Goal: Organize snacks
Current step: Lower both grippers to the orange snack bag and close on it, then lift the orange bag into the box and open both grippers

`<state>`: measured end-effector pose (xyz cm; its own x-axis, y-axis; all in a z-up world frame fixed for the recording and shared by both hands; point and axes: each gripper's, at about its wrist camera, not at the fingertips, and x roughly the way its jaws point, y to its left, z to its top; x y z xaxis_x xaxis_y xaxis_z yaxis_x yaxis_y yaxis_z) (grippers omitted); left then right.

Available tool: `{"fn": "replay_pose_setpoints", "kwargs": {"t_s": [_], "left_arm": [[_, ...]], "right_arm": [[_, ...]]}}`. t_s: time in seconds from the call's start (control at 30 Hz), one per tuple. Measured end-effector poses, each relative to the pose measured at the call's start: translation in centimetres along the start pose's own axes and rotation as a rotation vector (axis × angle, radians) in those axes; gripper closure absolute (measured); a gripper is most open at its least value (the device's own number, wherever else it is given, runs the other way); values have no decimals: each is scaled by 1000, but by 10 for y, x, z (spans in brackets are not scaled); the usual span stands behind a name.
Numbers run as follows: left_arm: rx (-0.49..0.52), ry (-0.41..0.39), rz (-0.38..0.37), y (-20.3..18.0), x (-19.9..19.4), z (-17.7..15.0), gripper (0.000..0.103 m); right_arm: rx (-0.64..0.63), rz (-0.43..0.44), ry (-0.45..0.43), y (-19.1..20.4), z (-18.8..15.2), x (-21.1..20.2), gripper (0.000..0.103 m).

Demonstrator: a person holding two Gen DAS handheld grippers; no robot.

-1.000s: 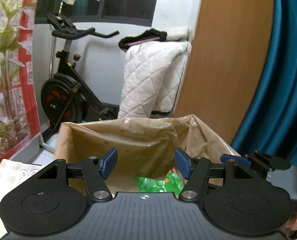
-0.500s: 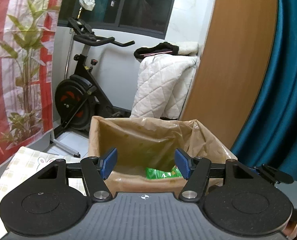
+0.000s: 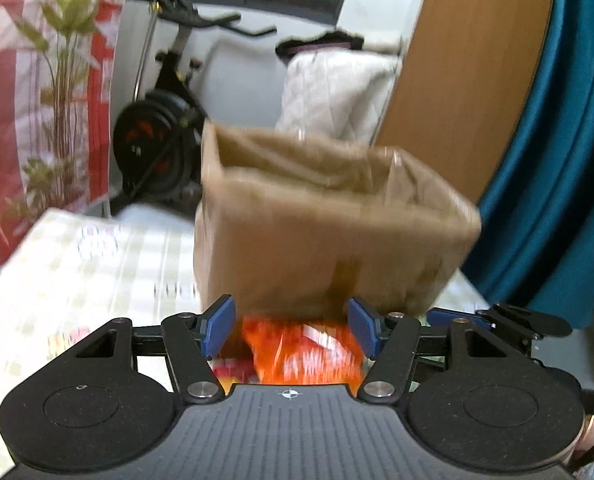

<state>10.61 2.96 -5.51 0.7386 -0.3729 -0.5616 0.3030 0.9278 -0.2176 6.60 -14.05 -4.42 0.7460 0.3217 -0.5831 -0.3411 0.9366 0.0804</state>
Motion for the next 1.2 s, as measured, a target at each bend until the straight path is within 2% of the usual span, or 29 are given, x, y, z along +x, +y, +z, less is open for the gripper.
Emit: {"fn": "replay_pose_setpoints", "kwargs": {"t_s": [0.1, 0.2, 0.33, 0.47, 0.63, 0.67, 0.7, 0.8, 0.9, 1.03, 1.2], "left_arm": [[17, 36, -17, 5, 3, -17, 39], [25, 62, -48, 11, 8, -26, 43], [11, 91, -71, 21, 20, -32, 43], [-43, 116, -82, 28, 33, -43, 45], [-160, 143, -128, 43, 53, -52, 45], [-176, 144, -132, 44, 56, -54, 45], [-189, 147, -137, 45, 57, -56, 45], [-219, 150, -195, 48, 56, -56, 58], [-172, 129, -194, 41, 44, -55, 60], [-178, 97, -187, 40, 29, -52, 61], [-134, 12, -169, 31, -4, -37, 61]], "right_arm": [[-10, 31, 48, 13, -18, 2, 46], [-30, 62, 92, 24, -29, 7, 51], [1, 62, 131, 26, -35, 18, 52], [23, 72, 144, 19, -32, 30, 51], [54, 96, 176, 13, -36, 45, 52], [58, 104, 180, 13, -37, 47, 55], [57, 114, 182, 14, -38, 49, 63], [35, 104, 177, 20, -37, 49, 66], [29, 109, 162, 21, -34, 45, 68], [9, 118, 124, 26, -29, 32, 69], [-28, 133, 42, 36, -11, 8, 69]]}}
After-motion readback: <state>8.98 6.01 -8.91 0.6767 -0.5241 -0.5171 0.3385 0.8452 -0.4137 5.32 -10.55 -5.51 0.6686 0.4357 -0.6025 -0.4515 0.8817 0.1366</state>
